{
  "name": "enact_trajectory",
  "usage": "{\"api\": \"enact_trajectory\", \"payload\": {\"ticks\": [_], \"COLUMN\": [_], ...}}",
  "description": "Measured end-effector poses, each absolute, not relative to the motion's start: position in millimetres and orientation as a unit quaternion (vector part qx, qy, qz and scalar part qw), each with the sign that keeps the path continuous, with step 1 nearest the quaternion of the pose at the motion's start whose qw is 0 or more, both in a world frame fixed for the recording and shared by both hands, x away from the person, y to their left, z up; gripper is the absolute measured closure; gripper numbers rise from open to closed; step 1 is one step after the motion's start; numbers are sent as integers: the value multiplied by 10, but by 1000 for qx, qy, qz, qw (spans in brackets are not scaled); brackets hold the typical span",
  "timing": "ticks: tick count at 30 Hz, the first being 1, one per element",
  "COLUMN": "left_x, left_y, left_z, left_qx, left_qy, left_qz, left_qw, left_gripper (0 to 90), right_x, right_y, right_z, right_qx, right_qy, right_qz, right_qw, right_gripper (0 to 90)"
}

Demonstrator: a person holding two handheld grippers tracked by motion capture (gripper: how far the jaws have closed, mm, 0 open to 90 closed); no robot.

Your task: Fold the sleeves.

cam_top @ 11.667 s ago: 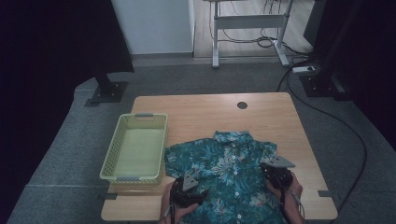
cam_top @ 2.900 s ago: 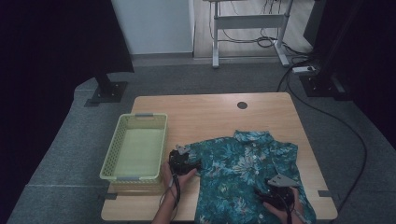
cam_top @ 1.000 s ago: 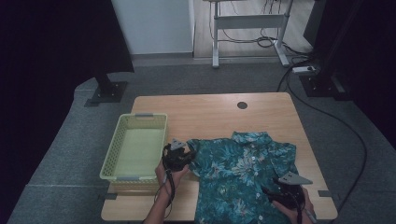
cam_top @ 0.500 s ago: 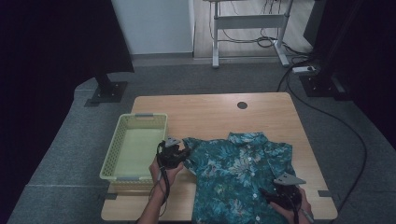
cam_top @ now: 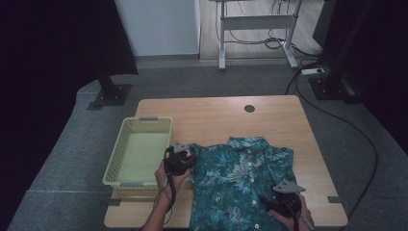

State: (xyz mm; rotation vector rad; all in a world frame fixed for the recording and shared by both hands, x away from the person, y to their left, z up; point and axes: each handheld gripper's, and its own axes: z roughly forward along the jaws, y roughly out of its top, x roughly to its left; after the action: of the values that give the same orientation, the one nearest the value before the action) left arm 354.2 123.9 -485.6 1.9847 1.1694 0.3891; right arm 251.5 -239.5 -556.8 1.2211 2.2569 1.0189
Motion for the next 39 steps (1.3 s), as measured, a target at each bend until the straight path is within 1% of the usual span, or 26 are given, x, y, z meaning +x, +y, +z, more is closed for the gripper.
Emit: {"api": "enact_trajectory", "payload": {"ticks": [11,18,24,30,34,35,36,38,39], "left_x": [3581,3638,3700,3749,3754,3752,3746,3721,3701], "left_y": [919,715,621,602,586,578,566,544,536], "left_z": [-4964,-5115,-5239,-5356,-5378,-5377,-5371,-5327,-5295], "left_qx": [800,812,817,816,807,806,804,803,804], "left_qy": [442,436,442,452,460,461,463,461,457], "left_qz": [148,140,134,128,122,123,124,125,127], "left_qw": [377,362,346,338,350,350,351,356,359], "left_gripper": [898,895,890,862,819,792,753,634,589], "right_x": [2514,2515,2519,2519,2519,2519,2519,2519,2519], "right_y": [-2399,-2404,-2418,-2422,-2422,-2422,-2422,-2423,-2423], "right_z": [-5570,-5572,-5572,-5572,-5573,-5573,-5573,-5573,-5574], "right_qx": [432,431,430,428,428,428,428,428,428], "right_qy": [803,803,803,804,804,804,804,804,804], "right_qz": [365,367,369,369,369,369,369,369,369], "right_qw": [188,187,185,185,186,186,186,186,186], "right_gripper": [370,372,381,381,382,382,382,382,382]}}
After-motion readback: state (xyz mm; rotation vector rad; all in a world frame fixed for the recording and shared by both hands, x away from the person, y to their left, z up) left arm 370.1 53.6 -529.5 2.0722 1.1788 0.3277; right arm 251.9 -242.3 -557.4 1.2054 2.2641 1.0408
